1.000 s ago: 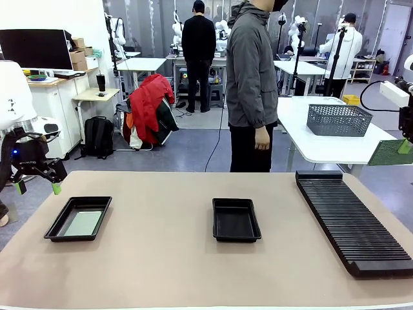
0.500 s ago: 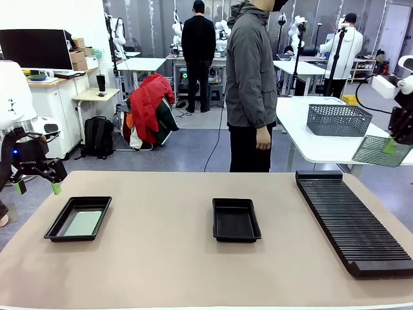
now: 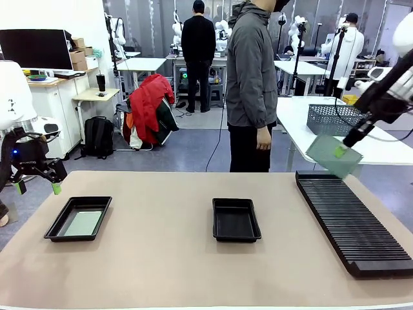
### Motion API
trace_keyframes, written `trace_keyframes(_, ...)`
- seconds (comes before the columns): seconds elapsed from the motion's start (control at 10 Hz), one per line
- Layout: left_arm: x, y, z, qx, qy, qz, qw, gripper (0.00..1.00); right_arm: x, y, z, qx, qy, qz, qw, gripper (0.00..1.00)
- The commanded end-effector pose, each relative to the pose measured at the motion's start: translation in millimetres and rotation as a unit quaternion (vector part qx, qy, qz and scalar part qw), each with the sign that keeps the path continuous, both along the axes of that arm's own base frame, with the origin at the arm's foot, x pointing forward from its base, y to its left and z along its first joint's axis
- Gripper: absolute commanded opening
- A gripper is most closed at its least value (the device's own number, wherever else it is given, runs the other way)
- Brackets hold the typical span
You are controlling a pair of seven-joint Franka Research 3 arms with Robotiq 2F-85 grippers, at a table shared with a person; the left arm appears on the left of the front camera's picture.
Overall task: Inspect and transfer BCBs to ESD trays.
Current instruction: Pick up the Blank PCB from the PCB Rack and place it in the right ESD tray.
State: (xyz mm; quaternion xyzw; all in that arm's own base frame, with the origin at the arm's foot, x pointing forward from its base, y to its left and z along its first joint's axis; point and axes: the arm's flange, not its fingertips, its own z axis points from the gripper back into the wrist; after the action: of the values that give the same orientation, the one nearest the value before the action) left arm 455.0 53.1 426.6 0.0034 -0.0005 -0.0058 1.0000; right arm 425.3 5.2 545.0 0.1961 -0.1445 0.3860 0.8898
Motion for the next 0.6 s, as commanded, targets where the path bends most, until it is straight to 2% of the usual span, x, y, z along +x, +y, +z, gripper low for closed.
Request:
trace_keyframes(0.0, 0.3, 0.4, -0.3, 0.0, 0.0, 0.001, 1.0, 1.0, 2.7, 28.1, -13.0, 0.054, 0.03, -0.106, 0.992, 0.02)
trace_keyframes(0.2, 0.3, 0.4, -0.3, 0.0, 0.0, 0.001, 1.0, 1.0, 6.5, 56.5, -35.4, 0.088, 0.093, -0.181, 0.975, 0.02)
trace_keyframes(0.3, 0.3, 0.4, -0.3, 0.0, 0.0, 0.001, 1.0, 1.0, 8.9, 73.0, -51.0, 0.118, 0.121, -0.199, 0.965, 0.02)
trace_keyframes(0.5, 0.3, 0.4, -0.3, 0.0, 0.0, 0.001, 1.0, 1.0, 11.5, 99.7, -78.5, 0.143, 0.152, -0.243, 0.947, 0.02)
